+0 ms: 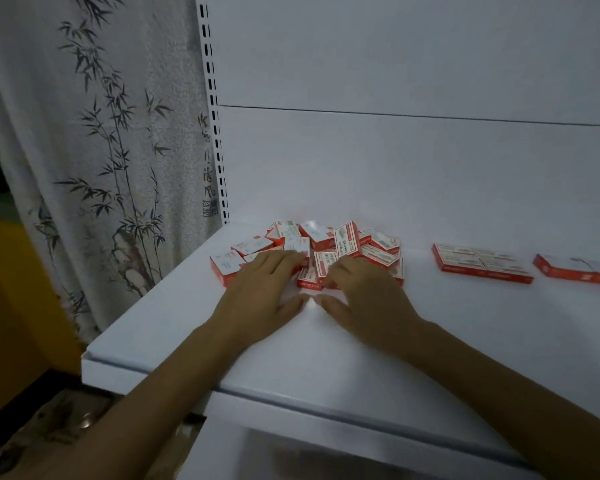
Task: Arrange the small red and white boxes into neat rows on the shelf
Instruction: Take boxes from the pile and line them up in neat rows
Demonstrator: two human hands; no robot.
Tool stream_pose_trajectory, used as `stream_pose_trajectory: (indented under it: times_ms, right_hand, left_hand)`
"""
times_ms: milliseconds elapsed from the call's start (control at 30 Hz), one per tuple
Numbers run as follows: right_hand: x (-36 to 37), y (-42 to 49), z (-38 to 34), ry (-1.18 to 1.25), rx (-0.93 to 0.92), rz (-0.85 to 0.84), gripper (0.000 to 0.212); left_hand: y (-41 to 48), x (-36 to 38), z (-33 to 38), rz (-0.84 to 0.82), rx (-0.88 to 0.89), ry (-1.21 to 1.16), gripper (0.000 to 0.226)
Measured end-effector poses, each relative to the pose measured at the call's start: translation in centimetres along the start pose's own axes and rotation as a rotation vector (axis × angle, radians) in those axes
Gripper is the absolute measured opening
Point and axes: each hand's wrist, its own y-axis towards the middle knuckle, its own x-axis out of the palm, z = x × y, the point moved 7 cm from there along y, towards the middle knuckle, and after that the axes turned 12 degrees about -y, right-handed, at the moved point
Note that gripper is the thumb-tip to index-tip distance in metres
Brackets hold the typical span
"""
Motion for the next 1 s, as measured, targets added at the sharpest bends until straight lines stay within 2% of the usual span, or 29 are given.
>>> stream_pose_trajectory:
  times_ms: [100, 200, 300, 433, 533, 633, 767, 1000]
  right_hand:
    - [-0.9, -0.3, 1.0, 0.073, 0.182, 0.068, 0.031]
    - [-0.2, -1.3, 1.8, 0.103, 0.300, 0.090, 0.037]
    - [0.4, -1.4, 2.1, 0.056, 0.339, 0.052, 0.042]
    - [0.6, -1.4, 2.0, 0.070, 0.319, 0.049, 0.032]
    - [0.5, -1.5, 1.6, 0.174, 0.248, 0.061, 0.037]
    - [-0.2, -1.6, 0.5, 0.153, 0.150, 0.141, 0.036]
    - [-1.4, -1.7, -0.1, 0.130, 0.113, 0.240, 0.035]
    - [-2.0, -1.5, 0.2, 0.205, 0.109, 0.282, 0.039]
  left_hand:
    - [-0.1, 0.2, -0.1, 0.005, 0.008, -0.014, 0.057]
    - [-0.2, 0.3, 0.0, 0.000, 0.026, -0.006, 0.056]
    - [-0.2, 0.2, 0.3, 0.022, 0.067, -0.001, 0.055]
    - [-0.4, 0.3, 0.7, 0.038, 0.066, 0.011, 0.059]
    - [-0.5, 0.4, 0.9, 0.060, 0.081, 0.024, 0.061]
    - [-0.5, 0.2, 0.8, 0.073, 0.072, 0.005, 0.061]
    - [-0.8, -0.2, 0.6, 0.097, 0.038, -0.022, 0.063]
    - [-1.0, -1.8, 1.1, 0.268, 0.049, -0.055, 0.051]
